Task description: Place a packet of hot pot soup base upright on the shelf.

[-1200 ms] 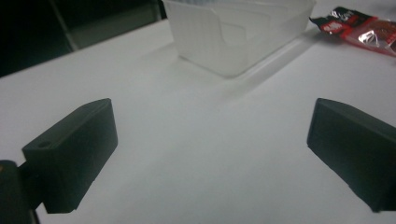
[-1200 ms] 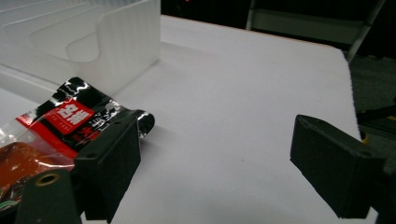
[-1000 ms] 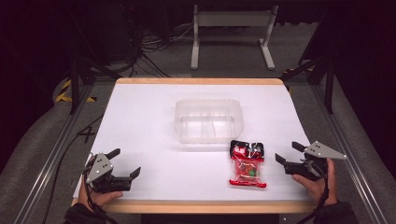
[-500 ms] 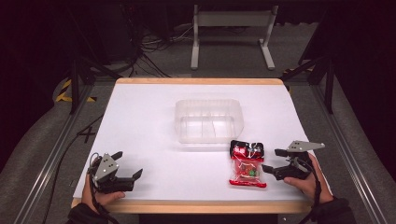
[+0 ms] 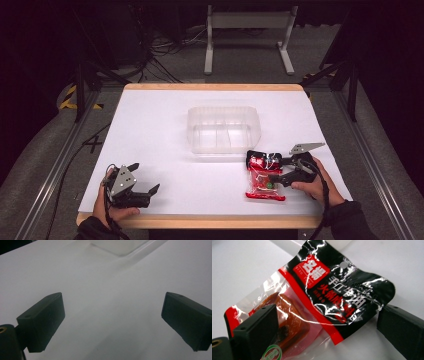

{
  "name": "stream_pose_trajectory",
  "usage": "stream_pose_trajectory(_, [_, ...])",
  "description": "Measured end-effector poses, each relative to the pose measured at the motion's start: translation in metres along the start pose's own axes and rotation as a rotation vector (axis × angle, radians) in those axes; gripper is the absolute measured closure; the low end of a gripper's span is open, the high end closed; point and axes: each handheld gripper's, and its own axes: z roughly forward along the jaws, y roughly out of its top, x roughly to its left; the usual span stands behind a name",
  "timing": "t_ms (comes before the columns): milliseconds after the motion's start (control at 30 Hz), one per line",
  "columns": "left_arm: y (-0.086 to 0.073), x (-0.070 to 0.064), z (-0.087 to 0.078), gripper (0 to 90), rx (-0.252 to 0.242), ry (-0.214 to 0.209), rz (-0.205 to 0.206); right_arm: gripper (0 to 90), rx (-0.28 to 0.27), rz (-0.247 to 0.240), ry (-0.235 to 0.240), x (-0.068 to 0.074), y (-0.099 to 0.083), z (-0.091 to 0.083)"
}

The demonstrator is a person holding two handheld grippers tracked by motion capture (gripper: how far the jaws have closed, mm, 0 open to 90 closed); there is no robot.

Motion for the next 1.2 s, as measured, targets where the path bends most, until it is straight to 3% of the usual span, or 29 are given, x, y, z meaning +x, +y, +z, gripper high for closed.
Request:
stream_pose_trajectory(167, [0.001,-0.001,0.001,5.4,0.001,-0.005,0.002,4.4,-0.018,0.053,0.029,-0.008,0.001,0.001])
stream_pose_trajectory(433, [0.002,-0.002,-0.001,5.8,-0.014,-0.005,0.004,9.5,-0.081,0.083,0.143,-0.006,0.000,0.009])
stream_pose_trajectory(667, [0.003,-0.002,0.001,6.1,-0.007,-0.014,0.003,19.4,-0.100,0.126,0.136,-0.007,0.005,0.014])
stream_pose_trajectory(867, [0.005,-0.004,0.004,6.3,-0.001,-0.018,0.013,20.7,-0.084,0.105,0.126,-0.008,0.016,0.024])
stream_pose_trajectory(967, [0.005,-0.005,0.005,6.3,0.003,-0.017,0.016,24.1,-0.066,0.083,0.099,-0.006,0.021,0.027])
stream_pose_trajectory(1067, [0.006,-0.004,0.005,6.4,0.002,-0.019,0.019,35.4,-0.038,0.034,0.051,0.000,0.025,0.029])
stream_pose_trajectory(1133, [0.005,-0.004,0.005,6.4,-0.004,-0.027,0.007,44.9,-0.036,0.037,0.032,0.000,0.025,0.029])
stream_pose_trajectory(1200, [0.005,-0.004,0.005,6.5,-0.003,-0.026,0.003,51.4,-0.043,0.054,0.046,-0.002,0.024,0.027])
